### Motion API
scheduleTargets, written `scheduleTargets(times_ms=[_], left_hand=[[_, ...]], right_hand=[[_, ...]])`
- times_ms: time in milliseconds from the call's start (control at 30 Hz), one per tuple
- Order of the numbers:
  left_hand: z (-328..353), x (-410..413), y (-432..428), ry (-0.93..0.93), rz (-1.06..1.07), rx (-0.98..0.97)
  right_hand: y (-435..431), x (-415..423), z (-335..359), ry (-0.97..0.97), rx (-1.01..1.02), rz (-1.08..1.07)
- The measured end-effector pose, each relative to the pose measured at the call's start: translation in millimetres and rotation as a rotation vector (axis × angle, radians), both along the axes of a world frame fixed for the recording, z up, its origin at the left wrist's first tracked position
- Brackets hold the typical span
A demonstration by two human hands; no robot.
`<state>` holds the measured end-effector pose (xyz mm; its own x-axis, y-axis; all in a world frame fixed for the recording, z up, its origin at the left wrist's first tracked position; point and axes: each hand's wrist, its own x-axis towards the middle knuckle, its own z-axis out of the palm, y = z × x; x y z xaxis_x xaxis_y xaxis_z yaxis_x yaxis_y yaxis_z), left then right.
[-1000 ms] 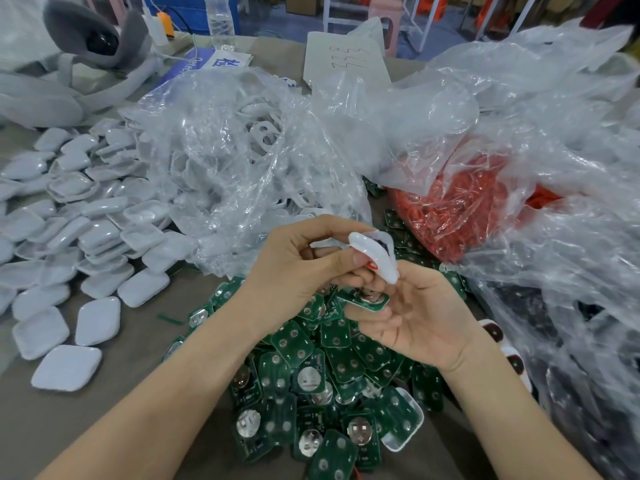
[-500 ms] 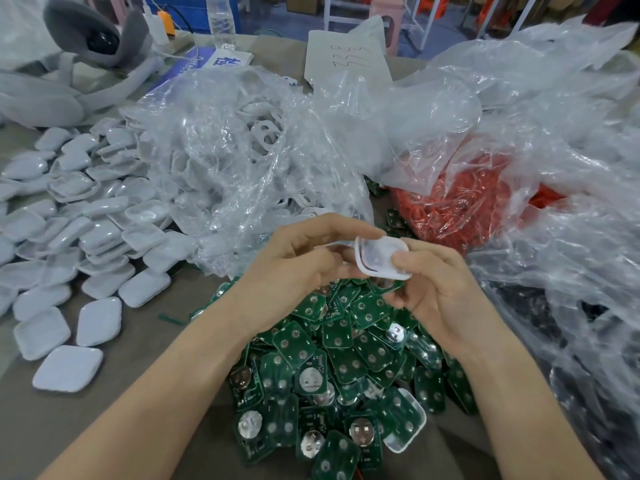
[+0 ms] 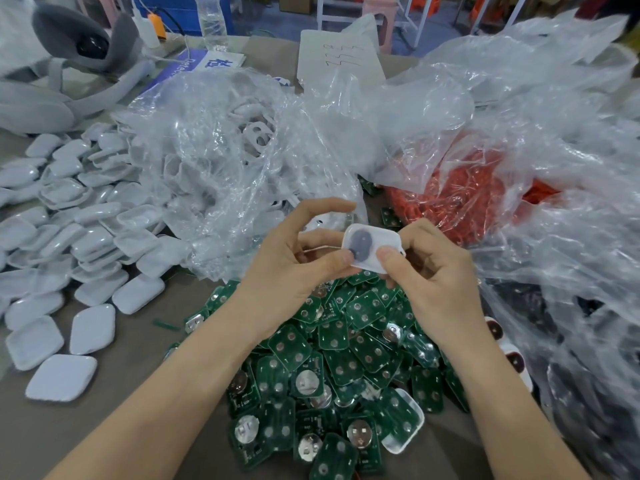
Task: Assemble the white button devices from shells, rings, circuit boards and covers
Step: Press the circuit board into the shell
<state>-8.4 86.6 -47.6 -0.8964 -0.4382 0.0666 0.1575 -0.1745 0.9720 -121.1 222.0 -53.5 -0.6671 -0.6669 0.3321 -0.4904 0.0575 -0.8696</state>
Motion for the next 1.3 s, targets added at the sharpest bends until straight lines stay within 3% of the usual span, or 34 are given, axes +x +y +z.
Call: scheduleTargets(times_ms=[200,400,667,900,1300], left_hand=[[-3.3,-0.8,-2.0,-0.108,0.072,-0.031],[-5.9,-1.4,-1.4,-0.179,0.092,-0.034],[-4.7,-1.2,3.7,-0.172,0.024,-0.003],[-7.2,-3.2,4.2,-0.191,0.034,0.024],[-4.0,-1.7,0.9,-0.171,0.022,0.093]], right_hand=[[-2.8,2.5,-1.2,0.002,0.010,0.022],[-3.5,2.8,0.2,-0.122,0.035,0.014],[-3.0,-0.6,-5.0,-0.060,0.075,-0.017],[-3.4,-0.9,-5.6,-0.149,0.045,0.022],[-1.8,-3.1,-6.4,-0.112,0.080,-0.070]])
